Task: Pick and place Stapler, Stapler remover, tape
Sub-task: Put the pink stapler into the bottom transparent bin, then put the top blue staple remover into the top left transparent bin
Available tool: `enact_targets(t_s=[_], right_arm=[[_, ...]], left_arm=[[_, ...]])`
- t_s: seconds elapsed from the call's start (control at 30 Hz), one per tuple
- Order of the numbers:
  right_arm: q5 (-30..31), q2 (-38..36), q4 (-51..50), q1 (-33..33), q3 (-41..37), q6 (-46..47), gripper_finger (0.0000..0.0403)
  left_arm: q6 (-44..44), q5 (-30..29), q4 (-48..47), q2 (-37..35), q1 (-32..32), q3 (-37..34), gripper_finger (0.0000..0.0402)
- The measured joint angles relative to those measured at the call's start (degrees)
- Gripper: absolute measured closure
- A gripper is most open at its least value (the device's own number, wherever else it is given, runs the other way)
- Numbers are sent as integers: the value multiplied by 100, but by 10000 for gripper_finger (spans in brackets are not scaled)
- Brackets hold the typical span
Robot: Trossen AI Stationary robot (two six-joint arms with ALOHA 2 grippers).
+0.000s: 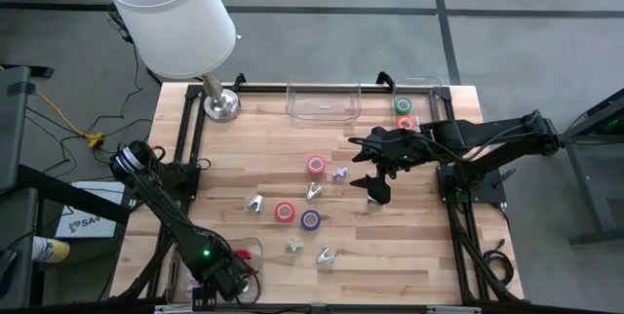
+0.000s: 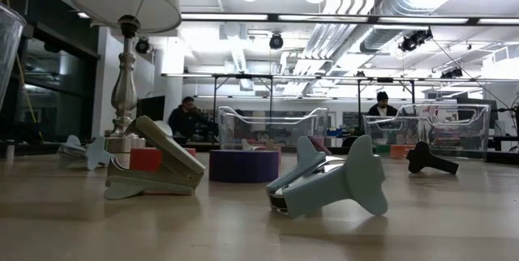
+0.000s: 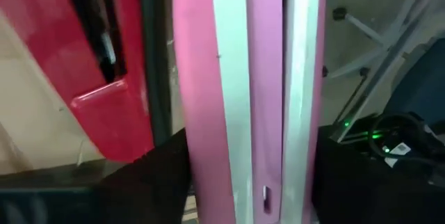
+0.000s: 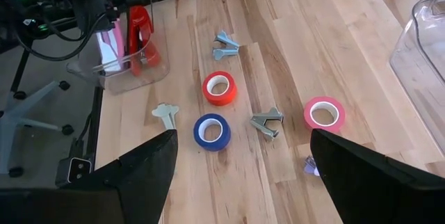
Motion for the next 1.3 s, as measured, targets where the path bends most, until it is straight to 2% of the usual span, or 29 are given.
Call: enact_targets(t_s=[0.03,0.23,0.3,0.43,0.5,0.77,1.0,1.13,1.3], right_arm=[[0,0,0,0,0,-2,82],[2,0,0,0,0,0,82],[0,0,0,0,0,0,82],[-7,0,0,0,0,0,82],[-7,0,0,0,0,0,82],[-10,0,0,0,0,0,82],[-13,0,0,0,0,0,82],[-15,0,-2,0,0,-17,82],[-23,0,-14,0,0,-17,82]], left_arm=[[-2,19,47,0,-1,0,193],[-54,-19,244,0,-1,0,188],[-149,-196,218,0,-1,4,152],[-294,-297,171,0,2,7,40],[-357,-176,76,0,-1,7,17],[-491,277,-64,0,-1,7,84],[-752,166,-76,-12,2,7,94],[-875,-132,-255,-15,81,150,94],[-800,-914,-803,-17,290,552,94]])
